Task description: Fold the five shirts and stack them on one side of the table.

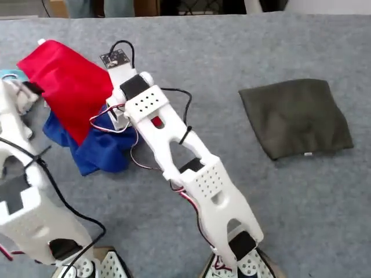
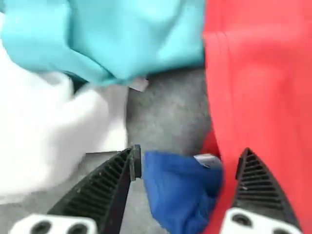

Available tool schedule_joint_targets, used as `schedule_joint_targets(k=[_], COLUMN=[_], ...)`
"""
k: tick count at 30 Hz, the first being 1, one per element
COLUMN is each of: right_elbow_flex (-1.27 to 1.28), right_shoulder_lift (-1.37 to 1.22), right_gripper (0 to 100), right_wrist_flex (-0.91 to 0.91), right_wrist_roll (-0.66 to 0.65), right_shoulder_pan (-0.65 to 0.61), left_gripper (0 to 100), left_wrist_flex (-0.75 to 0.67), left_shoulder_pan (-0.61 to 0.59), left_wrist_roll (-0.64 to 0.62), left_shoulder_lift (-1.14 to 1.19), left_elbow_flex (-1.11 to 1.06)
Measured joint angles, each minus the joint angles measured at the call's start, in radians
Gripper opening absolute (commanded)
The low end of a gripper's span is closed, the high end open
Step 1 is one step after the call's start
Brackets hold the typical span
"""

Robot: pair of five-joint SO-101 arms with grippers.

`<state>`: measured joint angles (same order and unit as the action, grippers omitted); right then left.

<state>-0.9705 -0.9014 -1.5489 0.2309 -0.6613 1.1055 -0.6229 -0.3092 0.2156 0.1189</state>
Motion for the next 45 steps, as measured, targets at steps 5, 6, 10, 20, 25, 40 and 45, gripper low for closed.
schedule_joint_targets(k=[5, 6, 10, 20, 25, 40, 45], right_elbow_flex=[-0.011, -0.011, -0.011, 0.230, 0.603, 0.812, 0.546], right_shoulder_lift=[0.000, 0.000, 0.000, 0.287, 0.559, 0.743, 0.566], right_gripper=[1.2, 1.6, 1.3, 1.3, 1.5, 32.5, 43.6], right_wrist_flex=[-0.100, -0.126, -0.198, -0.207, -0.209, 0.014, 0.015], right_wrist_roll=[-0.040, -0.041, -0.051, -0.140, -0.299, -0.218, -0.110], right_shoulder_pan=[0.011, 0.021, 0.066, 0.115, 0.195, 0.157, 0.068], left_gripper=[32, 32, 32, 32, 32, 32, 32], left_wrist_flex=[0.086, 0.095, 0.133, 0.209, 0.210, 0.387, 0.493], left_shoulder_pan=[-0.048, -0.049, -0.049, -0.023, 0.003, 0.000, -0.109], left_wrist_roll=[-0.002, -0.002, -0.002, -0.002, -0.002, 0.051, 0.098], left_shoulder_lift=[0.061, 0.075, 0.118, 0.129, 0.129, 0.129, 0.117], left_elbow_flex=[0.132, 0.150, 0.204, 0.322, 0.341, 0.379, 0.394])
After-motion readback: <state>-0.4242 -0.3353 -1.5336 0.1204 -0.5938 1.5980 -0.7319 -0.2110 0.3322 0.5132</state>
